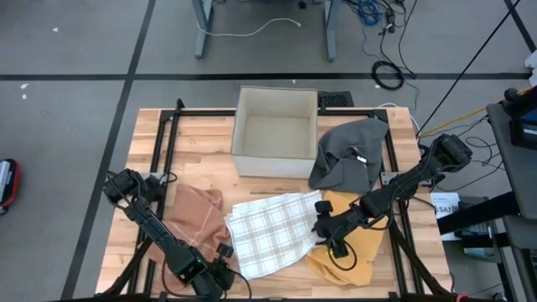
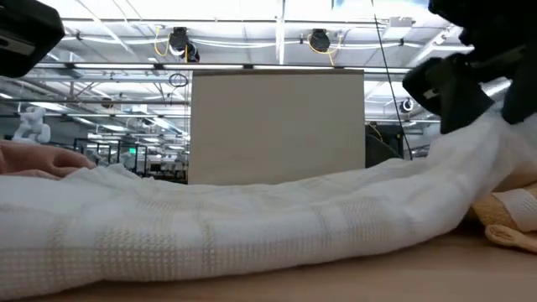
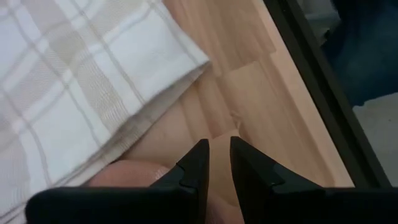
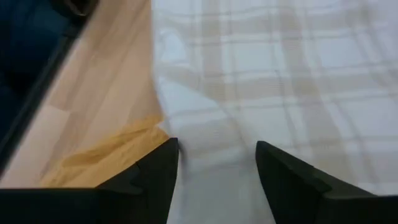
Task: Fold towel
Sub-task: Fold the white patterned towel
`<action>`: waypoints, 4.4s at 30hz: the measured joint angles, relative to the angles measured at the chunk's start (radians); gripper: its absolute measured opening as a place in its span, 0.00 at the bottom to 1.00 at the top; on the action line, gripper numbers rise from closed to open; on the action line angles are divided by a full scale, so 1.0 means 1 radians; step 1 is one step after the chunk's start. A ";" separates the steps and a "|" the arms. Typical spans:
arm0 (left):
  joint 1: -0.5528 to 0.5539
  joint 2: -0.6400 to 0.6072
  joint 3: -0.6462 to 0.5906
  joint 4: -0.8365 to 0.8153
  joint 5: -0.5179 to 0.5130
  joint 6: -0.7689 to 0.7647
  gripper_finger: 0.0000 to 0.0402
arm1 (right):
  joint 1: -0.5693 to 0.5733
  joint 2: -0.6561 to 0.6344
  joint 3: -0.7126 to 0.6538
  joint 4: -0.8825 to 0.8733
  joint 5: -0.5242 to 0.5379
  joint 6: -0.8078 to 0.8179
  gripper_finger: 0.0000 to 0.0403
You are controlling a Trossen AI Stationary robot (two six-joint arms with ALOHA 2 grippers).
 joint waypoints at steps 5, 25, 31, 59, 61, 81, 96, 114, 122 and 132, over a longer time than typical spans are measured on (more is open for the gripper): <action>-0.006 0.000 0.000 0.000 -0.009 -0.028 0.18 | 0.000 0.000 0.067 -0.198 0.105 0.011 0.50; -0.008 -0.001 0.000 0.001 -0.119 -0.029 0.18 | 0.067 0.188 0.130 0.385 0.062 -0.167 0.50; -0.009 -0.001 0.000 0.007 -0.119 -0.029 0.18 | 0.066 0.370 0.253 0.473 0.053 -0.256 0.50; 0.000 0.009 0.000 -0.041 -0.299 0.054 0.18 | -0.032 0.869 0.828 0.279 0.060 -0.362 0.50; 0.000 0.008 0.000 -0.060 -0.332 0.061 0.18 | -0.044 0.869 0.828 0.274 0.048 -0.344 0.50; -0.017 -0.037 0.000 -0.248 -0.351 0.090 0.18 | -0.050 0.869 0.828 0.291 -0.005 -0.286 0.50; 0.011 -0.038 0.000 -0.267 -0.354 0.204 0.18 | -0.054 0.931 0.830 0.330 -0.038 -0.127 0.43; -0.005 -0.039 0.000 -0.395 -0.454 0.246 0.18 | 0.028 0.919 0.927 0.195 0.127 -0.258 0.01; -0.001 -0.039 0.000 -0.229 -0.358 0.386 0.22 | 0.068 0.918 1.098 -0.071 0.211 -0.254 0.00; -0.014 -0.039 0.000 -0.145 -0.344 0.396 0.48 | 0.084 0.917 1.233 -0.288 0.269 -0.220 0.00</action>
